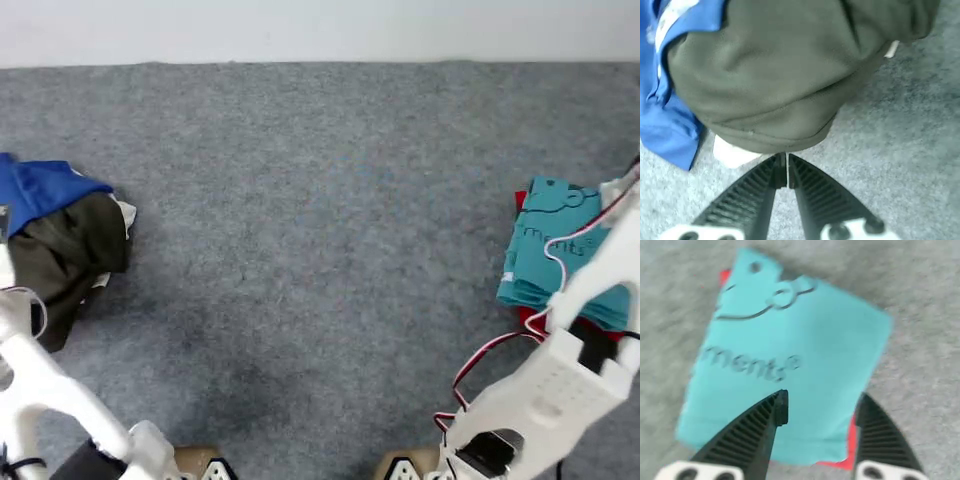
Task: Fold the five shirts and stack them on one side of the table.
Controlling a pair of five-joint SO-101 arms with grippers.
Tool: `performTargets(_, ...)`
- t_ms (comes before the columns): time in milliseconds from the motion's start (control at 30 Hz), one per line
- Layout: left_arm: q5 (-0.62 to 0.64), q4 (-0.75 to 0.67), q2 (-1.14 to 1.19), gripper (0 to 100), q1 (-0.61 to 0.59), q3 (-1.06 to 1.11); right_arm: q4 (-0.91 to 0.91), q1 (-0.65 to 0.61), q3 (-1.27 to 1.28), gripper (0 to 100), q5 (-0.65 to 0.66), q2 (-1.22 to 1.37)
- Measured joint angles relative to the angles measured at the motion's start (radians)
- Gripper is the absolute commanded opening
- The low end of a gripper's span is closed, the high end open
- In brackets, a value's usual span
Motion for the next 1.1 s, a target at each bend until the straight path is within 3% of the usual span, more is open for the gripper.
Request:
performTargets(33, 0.000, 0.008, -0.002, 2, 0.012, -0.006, 0.031, -0.014, -0.006, 0.9, 0.000, 0.000)
performTargets(200, 0.000, 0.032, -0.003, 2, 0.055, -0.015, 0.164, -0.084, -0.012, 0.6, 0.002, 0.054)
performTargets(600, 0.000, 0.060, -0.003, 2, 0.055, -0.015, 0.173, -0.095, -0.012, 0.9, -0.017, 0.365)
performTargets(933, 0.000, 0.078, -0.003, 2, 0.055, -0.015, 0.175, -0.095, -0.012, 0.9, -0.046, 0.048)
performTargets(1100, 0.000, 0.104, -0.003, 14, 0.055, -0.015, 0.175, -0.104, 0.071, 0.9, -0.046, -0.130)
